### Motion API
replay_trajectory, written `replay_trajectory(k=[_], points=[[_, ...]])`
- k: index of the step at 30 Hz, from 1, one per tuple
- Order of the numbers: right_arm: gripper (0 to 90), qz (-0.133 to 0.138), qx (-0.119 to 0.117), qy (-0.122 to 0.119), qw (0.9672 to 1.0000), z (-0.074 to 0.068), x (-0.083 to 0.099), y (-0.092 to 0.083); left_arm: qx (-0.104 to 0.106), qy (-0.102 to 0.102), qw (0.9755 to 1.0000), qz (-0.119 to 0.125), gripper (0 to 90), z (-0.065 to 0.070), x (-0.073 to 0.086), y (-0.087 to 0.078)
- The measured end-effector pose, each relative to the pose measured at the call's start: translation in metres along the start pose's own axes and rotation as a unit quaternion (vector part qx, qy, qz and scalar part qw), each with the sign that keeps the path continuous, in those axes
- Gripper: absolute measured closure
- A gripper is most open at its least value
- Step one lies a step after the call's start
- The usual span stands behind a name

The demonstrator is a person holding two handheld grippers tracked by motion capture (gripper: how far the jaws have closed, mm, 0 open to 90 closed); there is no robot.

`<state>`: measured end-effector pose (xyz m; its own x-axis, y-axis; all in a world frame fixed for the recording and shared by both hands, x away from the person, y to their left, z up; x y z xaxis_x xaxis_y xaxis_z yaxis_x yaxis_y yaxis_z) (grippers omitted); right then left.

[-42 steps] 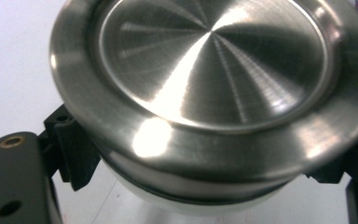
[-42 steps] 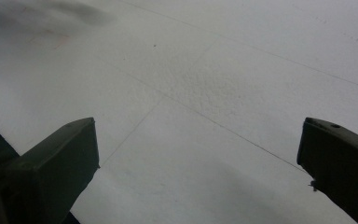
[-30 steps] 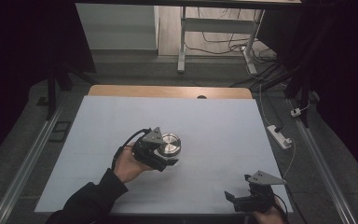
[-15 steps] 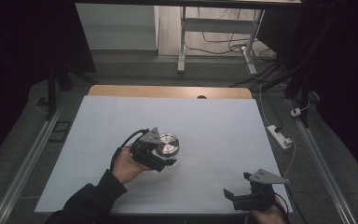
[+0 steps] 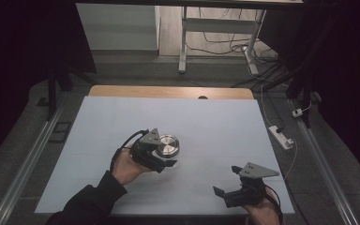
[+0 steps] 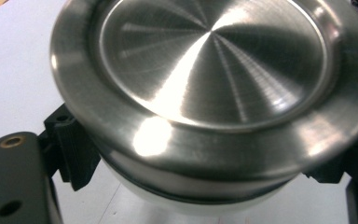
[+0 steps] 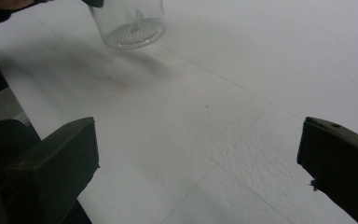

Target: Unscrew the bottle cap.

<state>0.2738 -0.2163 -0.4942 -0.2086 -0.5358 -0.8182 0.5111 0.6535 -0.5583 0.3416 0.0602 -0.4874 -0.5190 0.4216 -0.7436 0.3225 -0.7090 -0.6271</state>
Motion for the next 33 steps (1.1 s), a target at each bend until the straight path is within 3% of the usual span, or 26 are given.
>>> replay_trajectory(k=[8, 12, 17, 26, 33], points=[[0.0, 0.018, -0.023, -0.008, 0.9995, 0.001, -0.022, 0.012, 0.002, 0.001, 1.0000, 0.000, 14.9, 0.000, 0.000, 0.000], [0.0, 0.021, -0.045, 0.001, 0.9988, 0.001, -0.031, 0.019, 0.009, -0.004, 0.9999, 0.002, 14.9, -0.001, 0.001, 0.000], [0.0, 0.030, -0.055, 0.007, 0.9980, 0.001, -0.042, 0.025, 0.009, -0.006, 0.9999, 0.002, 15.0, -0.001, 0.001, 0.001], [0.0, 0.021, -0.056, -0.023, 0.9980, 0.002, -0.071, 0.045, 0.013, -0.011, 0.9999, 0.001, 14.9, -0.002, 0.002, 0.003], [0.0, 0.014, -0.034, -0.045, 0.9983, 0.004, -0.097, 0.061, 0.012, -0.012, 0.9999, 0.001, 14.9, -0.002, 0.002, 0.003]])
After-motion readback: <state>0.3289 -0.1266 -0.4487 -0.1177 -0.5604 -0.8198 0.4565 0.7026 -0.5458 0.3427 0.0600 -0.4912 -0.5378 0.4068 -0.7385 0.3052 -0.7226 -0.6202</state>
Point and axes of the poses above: each handheld gripper's, and its own axes: y roughly forward along the jaws, x roughly out of its underside, z roughly to its right, the point moved 5 cm from there along y, roughly forward along the jaws, and after that the axes turned 15 degrees about -y, right-handed, at the moved point
